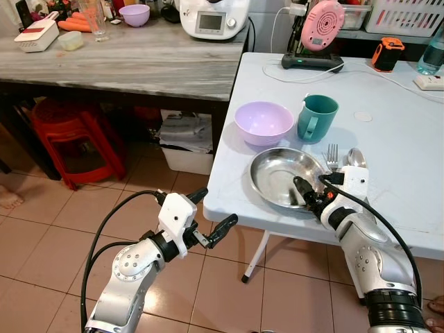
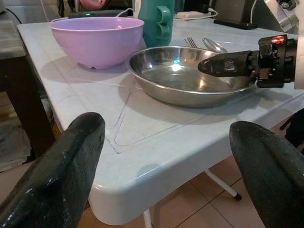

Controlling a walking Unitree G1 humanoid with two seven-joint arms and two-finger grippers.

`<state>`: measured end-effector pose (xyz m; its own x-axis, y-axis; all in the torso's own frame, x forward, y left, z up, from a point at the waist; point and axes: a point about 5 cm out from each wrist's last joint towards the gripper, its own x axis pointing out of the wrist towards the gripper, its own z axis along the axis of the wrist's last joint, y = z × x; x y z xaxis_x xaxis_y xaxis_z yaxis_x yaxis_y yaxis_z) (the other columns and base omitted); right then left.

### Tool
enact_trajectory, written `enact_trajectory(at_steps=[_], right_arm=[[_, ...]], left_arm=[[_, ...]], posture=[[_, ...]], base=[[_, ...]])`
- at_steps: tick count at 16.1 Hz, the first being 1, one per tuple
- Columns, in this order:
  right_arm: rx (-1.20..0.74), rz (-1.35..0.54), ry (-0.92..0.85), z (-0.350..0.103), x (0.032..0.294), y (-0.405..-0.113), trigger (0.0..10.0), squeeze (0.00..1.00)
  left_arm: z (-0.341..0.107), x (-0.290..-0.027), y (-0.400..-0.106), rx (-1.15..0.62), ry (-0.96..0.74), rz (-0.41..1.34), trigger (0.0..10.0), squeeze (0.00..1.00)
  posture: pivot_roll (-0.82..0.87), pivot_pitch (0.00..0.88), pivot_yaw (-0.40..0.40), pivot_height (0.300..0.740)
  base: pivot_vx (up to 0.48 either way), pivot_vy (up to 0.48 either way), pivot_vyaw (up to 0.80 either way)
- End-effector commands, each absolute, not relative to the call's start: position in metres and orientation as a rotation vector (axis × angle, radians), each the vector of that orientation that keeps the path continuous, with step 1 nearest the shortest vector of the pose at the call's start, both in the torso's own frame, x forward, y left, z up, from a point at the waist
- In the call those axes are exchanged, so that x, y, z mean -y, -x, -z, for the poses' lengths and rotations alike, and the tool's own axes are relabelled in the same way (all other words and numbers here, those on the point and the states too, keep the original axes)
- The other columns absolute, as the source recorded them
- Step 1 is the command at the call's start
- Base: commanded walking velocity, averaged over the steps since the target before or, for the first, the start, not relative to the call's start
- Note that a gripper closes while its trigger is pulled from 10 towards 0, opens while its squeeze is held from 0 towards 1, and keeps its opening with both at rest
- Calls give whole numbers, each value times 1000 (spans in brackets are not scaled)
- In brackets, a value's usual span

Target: Setting the table

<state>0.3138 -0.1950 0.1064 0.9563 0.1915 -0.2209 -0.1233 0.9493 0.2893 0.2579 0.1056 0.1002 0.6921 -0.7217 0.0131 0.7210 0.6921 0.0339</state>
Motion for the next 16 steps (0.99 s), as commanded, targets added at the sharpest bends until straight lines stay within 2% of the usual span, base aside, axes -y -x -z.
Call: enact_trajectory(at_steps=[1, 16], right_arm=[[-269, -173, -304, -105, 193, -314, 0, 0], [-325, -83, -462, -96, 189, -312, 0, 0]], left_arm=[[-105, -105, -258, 46, -44, 825, 10000, 0], [-107, -99, -254, 70, -24, 880, 10000, 0]], posture=[[-68, 89, 22, 740], [-71, 76, 19, 740]], base=[[0, 0, 0], [0, 0, 0]])
